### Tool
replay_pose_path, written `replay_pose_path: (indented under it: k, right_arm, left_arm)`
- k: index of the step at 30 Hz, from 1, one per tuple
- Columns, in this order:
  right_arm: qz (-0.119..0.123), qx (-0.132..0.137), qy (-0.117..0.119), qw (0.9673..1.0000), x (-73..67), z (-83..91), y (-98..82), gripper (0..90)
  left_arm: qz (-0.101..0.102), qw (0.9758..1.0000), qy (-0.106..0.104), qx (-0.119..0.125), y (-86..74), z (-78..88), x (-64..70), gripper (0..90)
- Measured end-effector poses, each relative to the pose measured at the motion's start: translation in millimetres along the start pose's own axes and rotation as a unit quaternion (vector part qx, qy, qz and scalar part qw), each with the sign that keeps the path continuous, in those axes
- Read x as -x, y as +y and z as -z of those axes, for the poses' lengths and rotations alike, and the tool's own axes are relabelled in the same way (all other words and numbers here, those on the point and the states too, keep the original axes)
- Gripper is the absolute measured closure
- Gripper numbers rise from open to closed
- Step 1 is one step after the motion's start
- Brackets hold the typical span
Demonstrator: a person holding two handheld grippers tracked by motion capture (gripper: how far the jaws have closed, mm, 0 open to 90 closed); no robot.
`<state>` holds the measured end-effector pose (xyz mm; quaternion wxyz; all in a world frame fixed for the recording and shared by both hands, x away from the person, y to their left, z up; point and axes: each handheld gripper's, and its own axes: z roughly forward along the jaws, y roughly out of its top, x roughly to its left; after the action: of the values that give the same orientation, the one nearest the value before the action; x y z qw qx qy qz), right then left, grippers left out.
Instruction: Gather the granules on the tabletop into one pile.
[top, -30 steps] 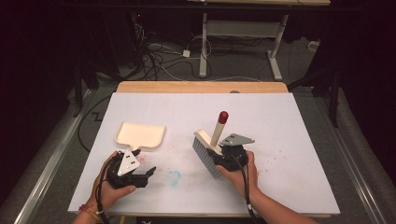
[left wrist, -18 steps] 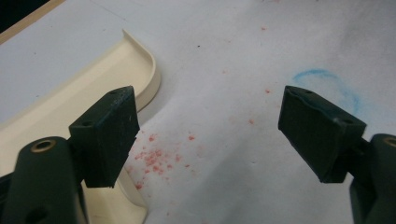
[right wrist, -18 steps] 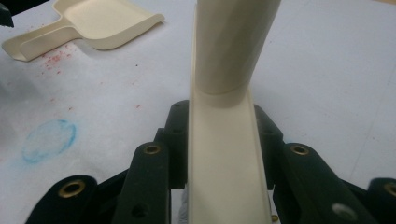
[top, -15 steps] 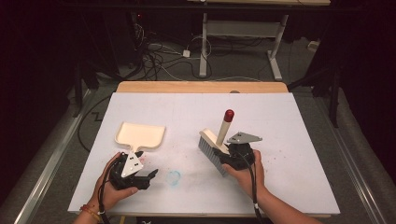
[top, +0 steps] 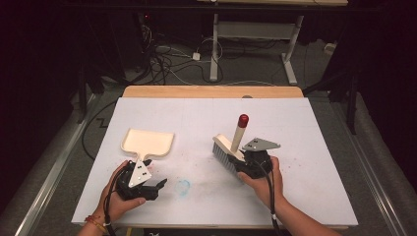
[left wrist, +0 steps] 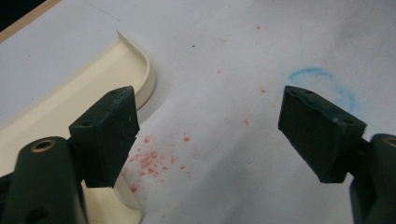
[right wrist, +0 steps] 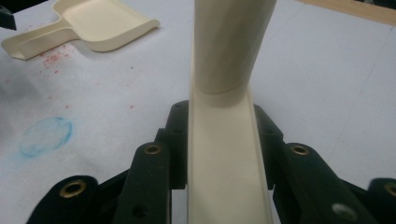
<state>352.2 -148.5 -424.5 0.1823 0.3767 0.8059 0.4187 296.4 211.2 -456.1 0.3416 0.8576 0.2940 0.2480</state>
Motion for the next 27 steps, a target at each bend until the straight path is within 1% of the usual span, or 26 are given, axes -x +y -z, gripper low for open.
replay_pose_path:
  k: [4,6,7,9,11,14,16,18,20,21,22,24,25,26,27]
  right_arm:
    - [0.021,0.000,0.016,0.9996,0.8,5.5,3.3,67.3]
    - [0.034,0.006,0.024,0.9991,2.6,9.6,5.2,67.3]
    - [0.041,0.011,0.032,0.9986,4.0,11.9,6.2,67.3]
    - [0.055,0.016,0.035,0.9977,6.2,17.4,8.3,67.2]
    - [0.069,0.023,0.055,0.9958,9.2,24.0,10.0,67.2]
    - [0.090,0.028,0.062,0.9936,14.3,35.9,10.7,67.2]
    - [0.093,0.029,0.074,0.9925,19.6,43.6,9.8,67.2]
    - [0.104,0.033,0.084,0.9905,24.5,50.4,7.4,67.2]
    - [0.123,0.038,0.094,0.9871,27.9,56.3,3.9,67.2]
    - [0.131,0.041,0.104,0.9852,29.4,58.5,1.7,67.2]
    - [0.138,0.041,0.118,0.9825,30.4,59.9,-0.7,67.2]
    - [0.162,0.044,0.151,0.9741,29.5,61.5,-6.4,67.2]
    - [0.172,0.042,0.162,0.9708,28.4,61.8,-8.4,67.2]
    - [0.188,0.038,0.181,0.9646,26.7,61.7,-11.7,67.2]
    - [0.201,0.035,0.193,0.9599,25.6,61.3,-14.2,67.2]
  left_arm:
    - [0.000,1.0000,-0.001,0.003,-0.4,0.9,-0.5,19.5]
    - [0.001,1.0000,-0.002,0.003,-0.8,1.0,-0.8,19.6]
    - [0.000,1.0000,-0.001,0.002,-0.8,1.0,-0.9,19.5]
    - [0.000,1.0000,-0.002,0.002,-0.8,1.0,-1.0,19.6]
    - [-0.001,1.0000,-0.002,0.003,-0.6,1.0,-0.6,19.6]
    - [-0.003,1.0000,-0.002,0.001,-0.5,1.1,-0.4,19.6]
    - [-0.004,1.0000,-0.002,0.001,-0.5,0.7,-0.6,19.5]
    - [-0.004,1.0000,-0.001,0.000,-0.4,0.2,-0.6,19.6]
    - [-0.004,1.0000,-0.002,0.000,-0.2,-0.3,-0.3,19.6]
    - [-0.005,1.0000,-0.002,-0.001,-0.1,-0.5,-0.3,19.6]
    - [-0.005,1.0000,-0.002,-0.001,0.1,-0.8,-0.2,19.6]
    - [-0.006,1.0000,-0.002,-0.003,0.4,-1.2,-0.1,19.6]
    - [-0.007,1.0000,-0.003,-0.004,0.6,-1.5,0.1,19.5]
    - [-0.008,1.0000,-0.003,-0.004,0.7,-1.9,0.3,19.5]
    - [-0.009,0.9999,-0.003,-0.005,0.8,-2.0,0.5,19.6]
